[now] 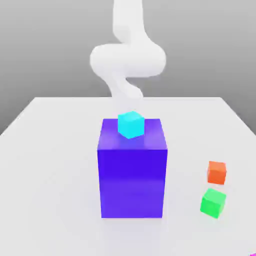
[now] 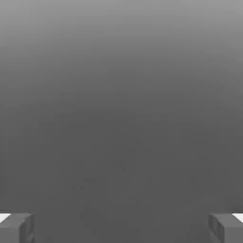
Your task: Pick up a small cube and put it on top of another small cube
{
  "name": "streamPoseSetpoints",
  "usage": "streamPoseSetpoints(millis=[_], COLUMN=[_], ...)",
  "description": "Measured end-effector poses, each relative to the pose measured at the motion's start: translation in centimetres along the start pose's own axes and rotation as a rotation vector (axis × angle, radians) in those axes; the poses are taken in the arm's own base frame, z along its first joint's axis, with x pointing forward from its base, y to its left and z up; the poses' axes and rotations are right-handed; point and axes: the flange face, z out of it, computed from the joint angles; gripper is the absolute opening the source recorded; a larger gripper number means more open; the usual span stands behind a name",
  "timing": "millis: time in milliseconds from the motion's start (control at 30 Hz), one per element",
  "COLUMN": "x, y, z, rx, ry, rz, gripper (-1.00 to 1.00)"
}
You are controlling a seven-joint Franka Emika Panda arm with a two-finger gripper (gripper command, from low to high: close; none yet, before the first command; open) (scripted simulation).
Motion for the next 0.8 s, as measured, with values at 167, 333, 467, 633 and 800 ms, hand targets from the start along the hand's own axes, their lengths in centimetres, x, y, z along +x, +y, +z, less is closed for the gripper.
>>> streamPoseSetpoints(millis=[167,333,467,633,800], x=[-1.6,-4.5,-7.8,-13.3,-19.2], y=[-3.1,-5.5,-6.8,-7.9,-7.6], z=[7.7,15.4,21.4,28.7,35.6], rx=[-0.073,-0.14,-0.193,-0.254,-0.32], ry=[-0.086,-0.17,-0.237,-0.326,-0.41], rz=[-0.033,-0.069,-0.099,-0.146,-0.179], gripper=[0.0,0.0,0.0,0.0,0.0])
